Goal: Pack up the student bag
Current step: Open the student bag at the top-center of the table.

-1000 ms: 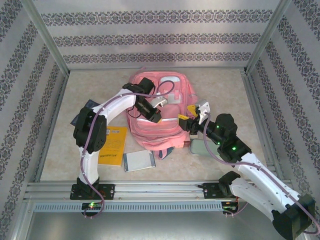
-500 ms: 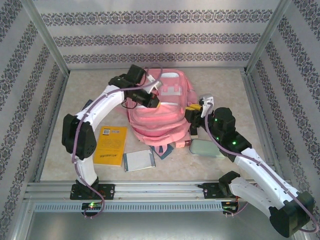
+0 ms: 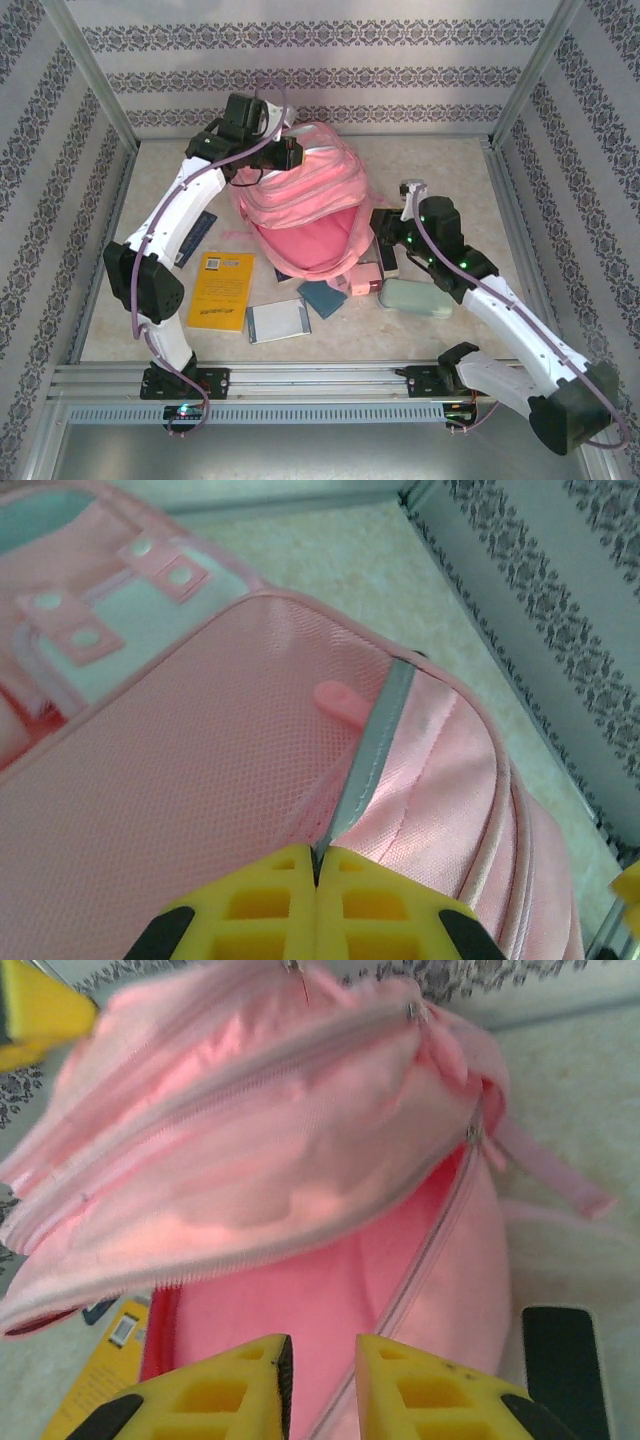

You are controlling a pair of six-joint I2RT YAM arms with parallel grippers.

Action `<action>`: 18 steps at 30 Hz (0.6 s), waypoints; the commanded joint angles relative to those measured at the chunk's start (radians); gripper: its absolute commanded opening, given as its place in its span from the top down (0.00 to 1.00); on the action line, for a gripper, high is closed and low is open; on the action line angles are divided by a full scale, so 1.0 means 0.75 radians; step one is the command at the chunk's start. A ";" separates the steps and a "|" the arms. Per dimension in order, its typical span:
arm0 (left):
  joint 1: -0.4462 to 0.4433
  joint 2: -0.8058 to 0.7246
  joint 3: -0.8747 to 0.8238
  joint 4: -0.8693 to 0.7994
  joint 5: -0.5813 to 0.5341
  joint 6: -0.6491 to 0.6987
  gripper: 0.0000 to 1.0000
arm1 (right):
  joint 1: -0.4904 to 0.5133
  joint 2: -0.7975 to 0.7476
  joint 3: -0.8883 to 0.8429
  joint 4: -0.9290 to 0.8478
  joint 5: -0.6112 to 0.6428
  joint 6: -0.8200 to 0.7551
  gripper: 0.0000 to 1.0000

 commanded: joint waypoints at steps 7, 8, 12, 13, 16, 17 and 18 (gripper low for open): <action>0.017 0.037 0.293 -0.100 -0.013 -0.116 1.00 | -0.031 0.243 0.230 -0.121 -0.237 0.137 0.69; 0.018 0.044 0.294 -0.107 0.009 -0.123 1.00 | -0.029 0.272 0.231 -0.094 -0.268 0.173 0.69; 0.019 0.045 0.225 -0.092 0.073 -0.148 1.00 | -0.031 0.370 0.241 0.009 -0.310 0.285 0.64; 0.019 0.040 0.191 -0.067 0.104 -0.163 1.00 | -0.036 0.393 0.241 0.056 -0.320 0.315 0.62; 0.018 0.057 0.116 -0.015 0.212 -0.220 1.00 | -0.064 0.475 0.255 0.218 -0.413 0.429 0.58; 0.018 0.069 0.092 0.001 0.246 -0.246 1.00 | -0.076 0.511 0.264 0.277 -0.457 0.479 0.57; 0.017 0.080 0.059 0.029 0.280 -0.279 1.00 | -0.083 0.545 0.267 0.330 -0.497 0.526 0.57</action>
